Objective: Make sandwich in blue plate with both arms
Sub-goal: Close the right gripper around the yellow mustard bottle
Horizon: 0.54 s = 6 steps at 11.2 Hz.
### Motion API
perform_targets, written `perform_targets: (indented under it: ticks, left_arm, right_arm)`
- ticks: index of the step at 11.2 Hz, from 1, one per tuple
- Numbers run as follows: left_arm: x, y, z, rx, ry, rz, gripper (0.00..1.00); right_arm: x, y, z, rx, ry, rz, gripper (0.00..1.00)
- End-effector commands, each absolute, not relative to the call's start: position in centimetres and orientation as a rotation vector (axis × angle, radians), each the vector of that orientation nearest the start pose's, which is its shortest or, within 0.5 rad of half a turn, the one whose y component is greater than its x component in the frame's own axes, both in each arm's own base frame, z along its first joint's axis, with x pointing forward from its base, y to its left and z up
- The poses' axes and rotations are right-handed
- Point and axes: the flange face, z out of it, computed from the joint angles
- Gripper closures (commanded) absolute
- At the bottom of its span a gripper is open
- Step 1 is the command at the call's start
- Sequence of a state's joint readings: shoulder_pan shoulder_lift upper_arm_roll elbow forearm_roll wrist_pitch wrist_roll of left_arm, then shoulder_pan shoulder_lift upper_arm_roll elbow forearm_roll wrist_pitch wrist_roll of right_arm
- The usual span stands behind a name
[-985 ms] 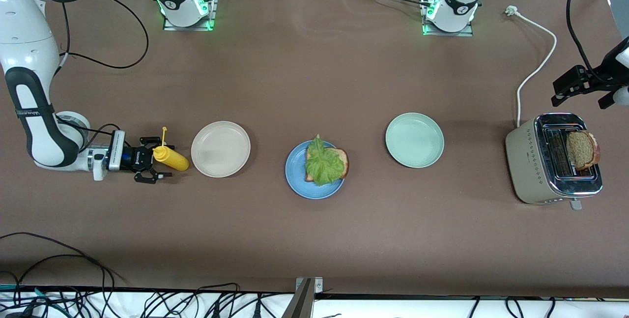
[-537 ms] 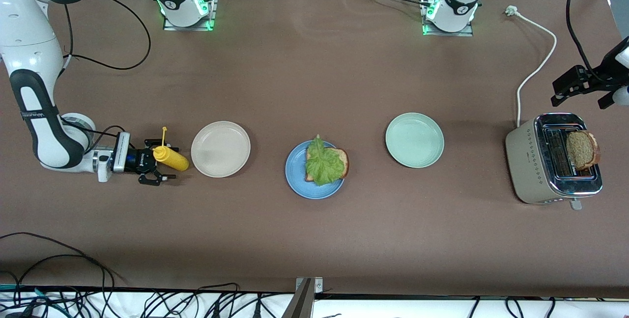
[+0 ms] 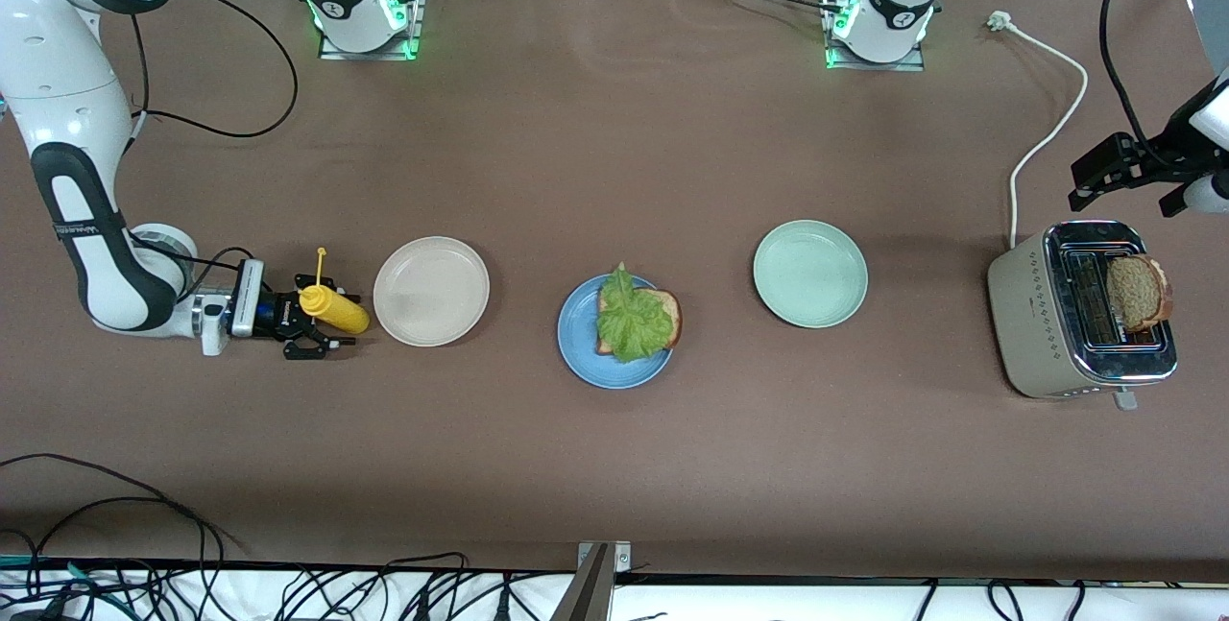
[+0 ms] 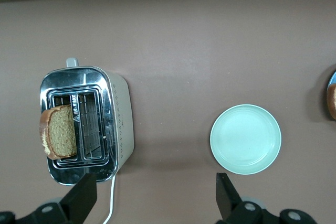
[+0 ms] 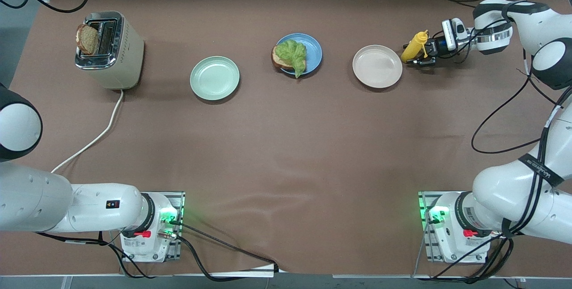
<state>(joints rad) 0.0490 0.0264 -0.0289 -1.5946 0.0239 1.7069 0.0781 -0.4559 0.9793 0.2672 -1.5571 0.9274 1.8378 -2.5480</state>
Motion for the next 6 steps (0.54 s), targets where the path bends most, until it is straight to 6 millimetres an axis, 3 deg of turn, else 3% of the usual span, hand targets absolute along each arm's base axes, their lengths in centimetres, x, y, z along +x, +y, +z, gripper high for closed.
perform_targets:
  ticks: [1, 2, 5, 6]
  left_arm:
    - [57.9, 1.6, 61.3, -3.116, 0.112, -0.137, 0.00]
    - [57.9, 1.5, 61.2, -3.117, 0.117, -0.133, 0.00]
    - [58.2, 1.5, 60.6, -3.117, 0.124, -0.116, 0.00]
    - [58.3, 1.4, 60.4, -3.118, 0.127, -0.111, 0.00]
  right_arm:
    - [64.1, -7.2, 8.5, -1.395, -1.585, -1.083, 0.87]
    - [64.3, -7.1, 8.7, -1.412, -1.589, -1.082, 0.99]
    - [65.3, -7.2, 10.0, -1.457, -1.632, -1.089, 1.00]
    - [66.0, -7.1, 11.4, -1.471, -1.668, -1.093, 1.00]
